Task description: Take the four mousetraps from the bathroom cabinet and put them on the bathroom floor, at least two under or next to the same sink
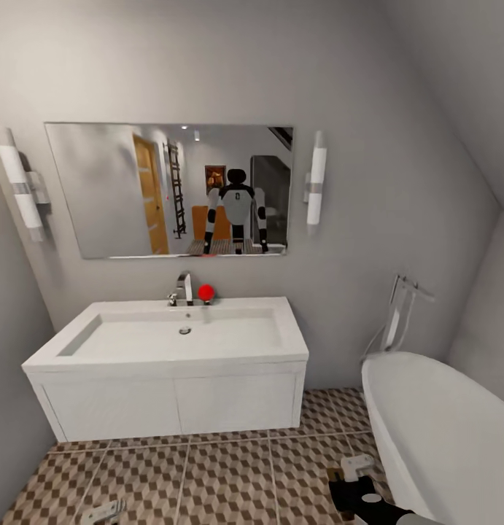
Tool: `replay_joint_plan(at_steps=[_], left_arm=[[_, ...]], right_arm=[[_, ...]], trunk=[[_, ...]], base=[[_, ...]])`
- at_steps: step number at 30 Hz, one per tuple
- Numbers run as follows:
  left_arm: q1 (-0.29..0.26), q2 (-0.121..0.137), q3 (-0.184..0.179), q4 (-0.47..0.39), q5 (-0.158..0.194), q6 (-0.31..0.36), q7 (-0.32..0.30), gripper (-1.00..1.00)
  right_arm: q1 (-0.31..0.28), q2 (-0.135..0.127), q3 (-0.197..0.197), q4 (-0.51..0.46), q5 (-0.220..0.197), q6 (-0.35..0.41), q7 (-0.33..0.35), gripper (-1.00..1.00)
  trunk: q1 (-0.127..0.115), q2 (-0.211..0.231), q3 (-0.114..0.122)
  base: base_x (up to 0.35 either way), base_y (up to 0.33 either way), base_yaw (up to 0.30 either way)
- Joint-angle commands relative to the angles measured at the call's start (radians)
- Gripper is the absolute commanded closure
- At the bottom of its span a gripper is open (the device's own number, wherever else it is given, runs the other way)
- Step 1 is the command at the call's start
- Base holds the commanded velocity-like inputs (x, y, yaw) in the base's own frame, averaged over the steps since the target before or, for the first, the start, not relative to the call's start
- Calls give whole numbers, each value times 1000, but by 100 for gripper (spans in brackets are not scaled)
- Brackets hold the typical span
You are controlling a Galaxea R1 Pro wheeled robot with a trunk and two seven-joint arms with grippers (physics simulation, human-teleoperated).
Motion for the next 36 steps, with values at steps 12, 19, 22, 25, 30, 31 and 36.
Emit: replay_joint_plan(at_steps=[12,19,22,25,30,31,36], left_arm=[[-2,-1,-9,4,7,-7,-5,100],[-2,-1,-9,4,7,-7,-5,100],[-2,-1,-9,4,7,-7,-5,100],[-2,-1,-9,4,7,-7,-5,100],[-2,-1,-9,4,7,-7,-5,100],[-2,-1,-9,4,7,-7,-5,100],[-2,-1,-9,4,7,-8,-5,100]], right_arm=[[-2,0,-8,5,9,-8,-3,100],[-2,0,-8,5,9,-8,-3,100],[-2,0,-8,5,9,-8,-3,100],[-2,0,-8,5,9,-8,-2,100],[-2,0,-8,5,13,-8,-1,100],[-2,0,-8,5,14,-7,-1,100],[-2,0,-8,5,22,-6,-1,100]], trunk=[[1,-2,-2],[1,-2,-2],[1,-2,-2],[1,-2,-2],[1,-2,-2],[1,-2,-2],[1,-2,-2]], base=[[34,21,0],[103,203,0],[151,228,0],[116,120,0],[28,27,7],[8,8,111],[3,3,237]])
